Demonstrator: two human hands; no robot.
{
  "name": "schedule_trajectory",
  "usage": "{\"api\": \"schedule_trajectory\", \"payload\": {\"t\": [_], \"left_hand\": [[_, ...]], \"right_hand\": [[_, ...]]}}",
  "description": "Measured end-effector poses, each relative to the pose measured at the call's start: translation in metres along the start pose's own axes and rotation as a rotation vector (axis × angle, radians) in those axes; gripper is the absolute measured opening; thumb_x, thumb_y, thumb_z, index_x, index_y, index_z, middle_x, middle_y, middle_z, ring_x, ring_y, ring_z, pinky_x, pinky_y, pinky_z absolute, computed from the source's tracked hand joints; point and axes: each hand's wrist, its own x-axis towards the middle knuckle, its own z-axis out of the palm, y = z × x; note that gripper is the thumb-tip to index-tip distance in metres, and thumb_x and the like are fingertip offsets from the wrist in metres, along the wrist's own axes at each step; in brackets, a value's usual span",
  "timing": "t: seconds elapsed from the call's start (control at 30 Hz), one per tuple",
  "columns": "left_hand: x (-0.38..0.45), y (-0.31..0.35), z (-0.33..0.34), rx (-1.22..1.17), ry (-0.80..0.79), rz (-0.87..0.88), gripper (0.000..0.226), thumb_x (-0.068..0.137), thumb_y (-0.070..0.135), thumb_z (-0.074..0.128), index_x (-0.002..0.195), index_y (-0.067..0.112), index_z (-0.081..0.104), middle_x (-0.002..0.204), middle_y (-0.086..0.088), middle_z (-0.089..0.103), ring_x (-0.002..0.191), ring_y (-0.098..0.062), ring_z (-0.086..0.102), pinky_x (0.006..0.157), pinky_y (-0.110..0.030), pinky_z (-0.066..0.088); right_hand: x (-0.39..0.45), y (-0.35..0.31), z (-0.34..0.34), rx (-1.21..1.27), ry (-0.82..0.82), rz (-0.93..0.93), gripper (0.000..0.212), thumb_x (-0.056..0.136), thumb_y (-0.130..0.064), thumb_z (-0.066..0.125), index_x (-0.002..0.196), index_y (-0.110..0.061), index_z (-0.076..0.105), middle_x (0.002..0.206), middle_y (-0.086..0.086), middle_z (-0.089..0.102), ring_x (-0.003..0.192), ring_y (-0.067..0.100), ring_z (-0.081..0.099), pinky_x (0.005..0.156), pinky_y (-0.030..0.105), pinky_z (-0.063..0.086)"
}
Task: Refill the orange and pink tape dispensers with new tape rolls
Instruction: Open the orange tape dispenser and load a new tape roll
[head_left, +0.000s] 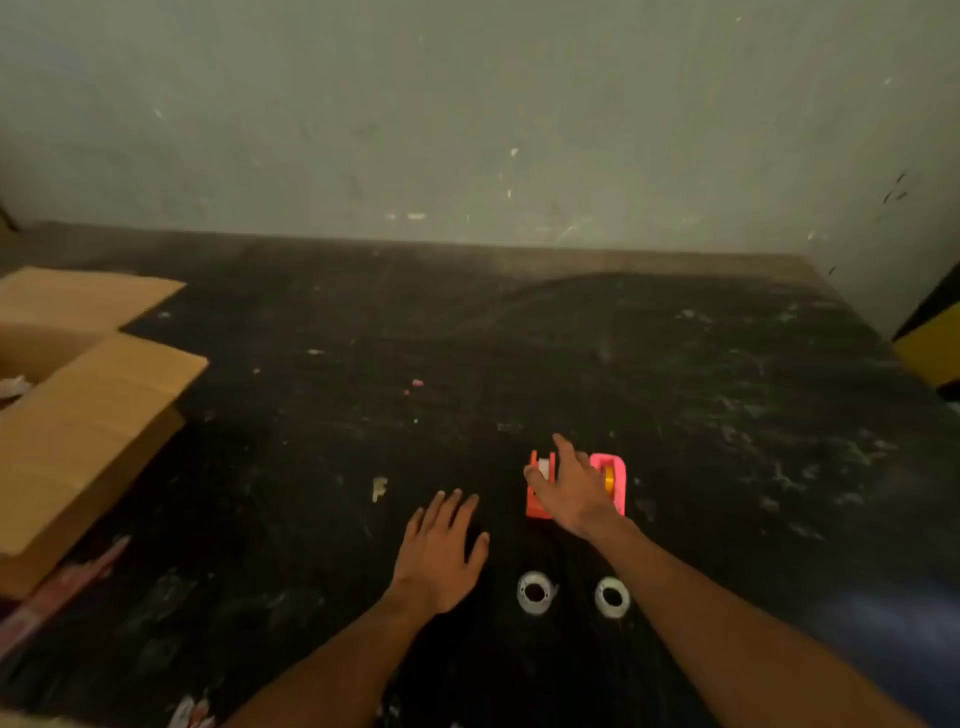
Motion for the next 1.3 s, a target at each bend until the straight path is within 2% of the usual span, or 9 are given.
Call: {"api": "schedule_trajectory", "payload": {"t": [0.2, 0.7, 0.8, 0.87, 0.93, 1.0, 1.07, 1.17, 1.3], "left_hand": [[-0.014, -0.015, 0.045, 0.09, 0.003, 0.016, 0.069, 0.096, 0.057, 0.018, 0.157, 0.029, 0.003, 0.168, -0.002, -0.007, 0.152, -0.022, -0.016, 0.123, -0.048, -0.007], [-0.01, -0.019, 0.046, 0.035, 0.021, 0.003, 0.069, 0.092, 0.061, 0.021, 0.155, 0.032, 0.013, 0.168, 0.0, 0.002, 0.153, -0.019, -0.009, 0.122, -0.047, -0.005], [-0.008, -0.018, 0.037, -0.12, -0.005, -0.031, 0.066, 0.094, 0.053, 0.04, 0.154, 0.032, 0.022, 0.168, 0.001, 0.006, 0.154, -0.018, -0.006, 0.122, -0.045, -0.007], [-0.004, -0.013, 0.024, -0.299, -0.06, -0.088, 0.06, 0.096, 0.037, 0.052, 0.152, 0.03, 0.03, 0.167, -0.001, 0.014, 0.154, -0.019, 0.0, 0.122, -0.045, -0.006], [-0.005, 0.0, 0.005, -0.587, -0.063, -0.152, 0.054, 0.098, 0.025, 0.056, 0.148, 0.033, 0.037, 0.161, -0.003, 0.032, 0.149, -0.019, 0.025, 0.121, -0.038, 0.012], [-0.012, 0.018, -0.013, -0.914, -0.042, -0.171, 0.05, 0.098, 0.023, 0.059, 0.14, 0.046, 0.043, 0.147, -0.003, 0.052, 0.121, -0.008, 0.058, 0.103, -0.023, 0.041], [-0.021, 0.037, -0.027, -1.158, -0.121, -0.178, 0.047, 0.097, 0.03, 0.06, 0.127, 0.063, 0.044, 0.133, 0.003, 0.059, 0.104, -0.008, 0.067, 0.085, -0.024, 0.051], [-0.033, 0.054, -0.036, -1.323, -0.236, -0.229, 0.046, 0.096, 0.03, 0.063, 0.126, 0.061, 0.049, 0.131, 0.004, 0.06, 0.114, -0.019, 0.064, 0.081, -0.034, 0.058], [-0.046, 0.058, -0.033, -1.416, -0.26, -0.277, 0.048, 0.095, 0.013, 0.064, 0.129, 0.047, 0.057, 0.133, -0.007, 0.059, 0.115, -0.028, 0.065, 0.088, -0.049, 0.06]], "right_hand": [[0.014, 0.002, 0.035, 0.01, 0.058, 0.152, 0.093, 0.089, -0.047, 0.062, 0.155, -0.016, 0.005, 0.157, 0.018, 0.028, 0.14, 0.036, 0.034, 0.112, 0.05, 0.035], [0.031, 0.004, 0.043, 0.128, 0.072, 0.23, 0.083, 0.086, -0.02, 0.07, 0.152, -0.016, 0.02, 0.147, 0.019, 0.035, 0.131, 0.036, 0.043, 0.108, 0.05, 0.041], [0.014, 0.007, 0.034, 0.295, 0.005, 0.149, 0.082, 0.091, -0.017, 0.067, 0.153, -0.022, 0.014, 0.137, 0.009, 0.046, 0.105, 0.018, 0.061, 0.084, 0.031, 0.057], [-0.004, 0.009, 0.029, 0.319, -0.049, 0.096, 0.081, 0.092, -0.017, 0.065, 0.154, -0.026, 0.012, 0.12, -0.003, 0.052, 0.079, 0.003, 0.06, 0.056, 0.013, 0.049], [-0.024, 0.011, 0.025, 0.331, -0.077, 0.045, 0.082, 0.092, -0.016, 0.066, 0.153, -0.026, 0.013, 0.119, -0.006, 0.051, 0.078, -0.003, 0.057, 0.051, 0.009, 0.047], [-0.045, 0.011, 0.021, 0.332, -0.089, -0.004, 0.082, 0.09, -0.016, 0.069, 0.153, -0.022, 0.016, 0.124, -0.005, 0.05, 0.084, -0.002, 0.058, 0.06, 0.005, 0.049], [-0.064, 0.011, 0.018, 0.351, -0.119, -0.05, 0.083, 0.088, -0.015, 0.071, 0.153, -0.021, 0.019, 0.133, -0.001, 0.052, 0.103, 0.006, 0.06, 0.086, 0.016, 0.051], [-0.088, 0.01, 0.01, 0.38, -0.224, -0.085, 0.087, 0.086, -0.013, 0.073, 0.153, -0.022, 0.019, 0.143, 0.004, 0.049, 0.126, 0.016, 0.053, 0.108, 0.042, 0.045], [-0.105, 0.018, -0.009, 0.475, -0.426, -0.048, 0.085, 0.088, -0.018, 0.071, 0.154, -0.026, 0.018, 0.139, -0.002, 0.054, 0.126, 0.013, 0.054, 0.109, 0.041, 0.044]]}}
